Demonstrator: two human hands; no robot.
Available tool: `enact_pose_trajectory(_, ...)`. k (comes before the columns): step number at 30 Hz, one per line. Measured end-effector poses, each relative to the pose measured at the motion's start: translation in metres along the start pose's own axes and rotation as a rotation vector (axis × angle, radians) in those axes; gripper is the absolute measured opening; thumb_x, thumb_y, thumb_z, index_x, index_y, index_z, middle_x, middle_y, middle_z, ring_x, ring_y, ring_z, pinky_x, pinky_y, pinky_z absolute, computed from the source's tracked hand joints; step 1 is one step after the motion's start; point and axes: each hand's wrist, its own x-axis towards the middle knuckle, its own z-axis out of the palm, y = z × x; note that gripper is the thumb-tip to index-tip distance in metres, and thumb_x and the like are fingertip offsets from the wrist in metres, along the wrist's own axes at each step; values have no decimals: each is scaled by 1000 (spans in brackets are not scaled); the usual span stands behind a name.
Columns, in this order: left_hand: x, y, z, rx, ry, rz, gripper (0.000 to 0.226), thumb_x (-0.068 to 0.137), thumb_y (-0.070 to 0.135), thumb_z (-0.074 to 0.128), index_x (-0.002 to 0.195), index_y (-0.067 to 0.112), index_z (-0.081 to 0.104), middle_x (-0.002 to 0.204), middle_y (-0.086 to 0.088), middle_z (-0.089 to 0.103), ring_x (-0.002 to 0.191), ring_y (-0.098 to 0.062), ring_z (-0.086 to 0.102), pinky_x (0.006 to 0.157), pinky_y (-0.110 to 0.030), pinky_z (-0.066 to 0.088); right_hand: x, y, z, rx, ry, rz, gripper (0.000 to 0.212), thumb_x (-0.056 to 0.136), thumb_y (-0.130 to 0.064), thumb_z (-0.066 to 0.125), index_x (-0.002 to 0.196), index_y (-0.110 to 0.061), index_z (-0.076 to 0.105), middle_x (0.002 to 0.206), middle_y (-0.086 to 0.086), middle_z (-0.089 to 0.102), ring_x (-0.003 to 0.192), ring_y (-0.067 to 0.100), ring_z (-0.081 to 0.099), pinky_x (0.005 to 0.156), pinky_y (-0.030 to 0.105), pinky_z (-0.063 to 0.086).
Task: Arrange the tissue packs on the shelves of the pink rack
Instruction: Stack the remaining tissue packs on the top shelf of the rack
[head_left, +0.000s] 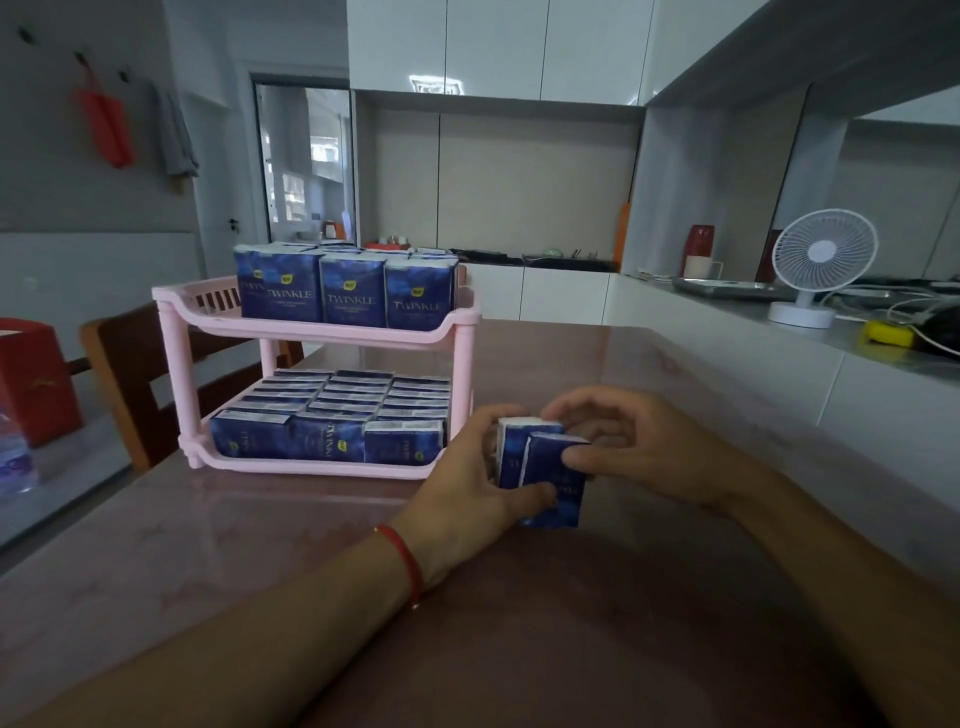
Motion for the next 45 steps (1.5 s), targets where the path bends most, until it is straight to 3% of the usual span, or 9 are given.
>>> enact_pose_trajectory(9,-8,4,-3,356,-58,88,57,69,23,86,113,31,51,106,7,71,95,-10,70,85,-43,58,-4,-11,-1,-70,-66,19,44,82,-20,81,122,-26,65,113,-17,68,103,9,67,92,36,58)
enact_pose_trajectory(15,-12,11,-3,335,-14,51,62,62,44,84,111,27,49,104,1,71,96,-19,70,85,-46,58,-9,-14,-8,23,-50,11,47,90,4,63,127,-25,62,121,1,64,108,10,68,78,28,60)
enact_pose_trajectory(19,-13,15,-2,343,18,71,58,65,34,85,110,27,49,107,-2,70,97,-23,70,84,-48,59,-9,-12,-5,258,12,52,30,93,11,51,110,-12,60,108,7,68,95,17,73,73,30,61)
enact_pose_trajectory(26,-34,32,-12,131,149,42,48,71,5,74,111,16,52,106,-14,71,96,-32,70,83,-50,59,-2,-13,12,50,-50,30,27,89,-10,72,111,-4,57,98,10,76,80,28,75,74,44,63)
enact_pose_trajectory(31,-56,41,-38,213,202,73,45,77,5,82,113,16,57,104,0,73,96,-15,72,84,-35,61,5,-21,58,7,-86,-12,49,75,-42,82,118,-31,64,100,-3,76,88,18,73,80,43,62)
enact_pose_trajectory(34,-59,42,-68,309,245,43,46,74,4,82,110,22,58,106,3,72,97,-14,72,86,-37,60,9,-17,77,-23,-56,1,37,65,-62,77,94,-43,66,83,-7,72,75,19,70,73,44,61)
enact_pose_trajectory(38,-69,39,-100,457,130,-89,52,67,15,81,112,26,58,109,3,70,101,-14,70,85,-36,60,9,-12,76,-26,-20,-9,7,87,-39,71,83,-36,67,71,-9,68,60,5,62,62,30,54)
enact_pose_trajectory(41,-74,39,-110,536,45,-92,51,74,14,81,117,26,59,114,5,69,107,-9,66,91,-36,58,6,-15,78,-89,-19,-23,7,93,-29,66,86,-29,67,70,-13,67,58,2,61,59,23,50)
enact_pose_trajectory(45,-73,67,-123,542,13,-44,48,78,0,76,119,18,60,114,4,68,106,-9,66,90,-36,58,11,-21,88,-122,-16,-60,2,92,-28,68,90,-29,69,80,-9,70,68,10,66,65,33,59)
